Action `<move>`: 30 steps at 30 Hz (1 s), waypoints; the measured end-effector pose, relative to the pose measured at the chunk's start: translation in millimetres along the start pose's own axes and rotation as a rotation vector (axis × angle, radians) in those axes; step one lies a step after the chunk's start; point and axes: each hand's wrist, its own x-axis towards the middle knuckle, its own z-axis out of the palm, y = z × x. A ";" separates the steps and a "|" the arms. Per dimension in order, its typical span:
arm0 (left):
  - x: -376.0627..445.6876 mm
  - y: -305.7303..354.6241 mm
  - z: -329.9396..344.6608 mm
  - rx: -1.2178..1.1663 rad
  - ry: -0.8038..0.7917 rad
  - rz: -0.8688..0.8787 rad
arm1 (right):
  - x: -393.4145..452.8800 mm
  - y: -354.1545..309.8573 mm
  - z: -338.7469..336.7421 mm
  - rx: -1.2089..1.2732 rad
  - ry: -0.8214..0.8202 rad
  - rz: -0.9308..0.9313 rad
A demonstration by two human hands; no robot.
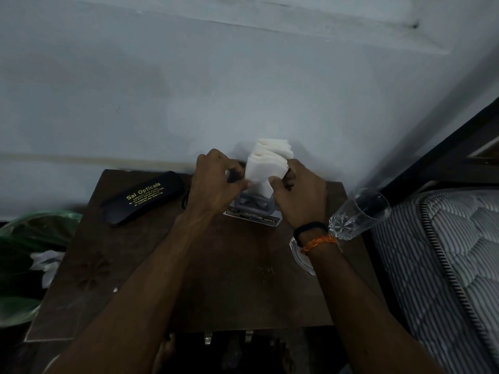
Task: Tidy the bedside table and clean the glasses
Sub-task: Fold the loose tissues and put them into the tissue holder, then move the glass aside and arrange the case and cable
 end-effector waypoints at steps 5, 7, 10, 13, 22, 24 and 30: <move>-5.4 1.9 -7.9 -0.096 -0.020 -0.061 | -3.3 -0.8 -5.1 0.009 0.041 0.032; -7.7 0.4 -12.2 -0.132 -0.031 -0.126 | -5.6 0.3 -10.4 -0.051 0.031 0.095; -9.9 -8.1 -17.2 -0.129 -0.011 -0.152 | -12.2 3.0 -18.5 -0.060 -0.018 0.205; -12.3 -10.6 -20.3 -0.133 -0.016 -0.180 | -18.2 8.4 -20.5 -0.110 -0.088 0.280; -14.6 -8.0 -15.6 -0.186 -0.019 -0.208 | -17.5 9.2 -18.2 -0.075 -0.180 0.350; -15.1 -6.5 -15.4 -0.196 -0.019 -0.229 | -14.0 9.0 -17.9 -0.058 -0.171 0.354; -15.0 -7.1 -15.8 -0.214 -0.004 -0.252 | -4.2 11.8 -12.6 -0.016 -0.147 0.343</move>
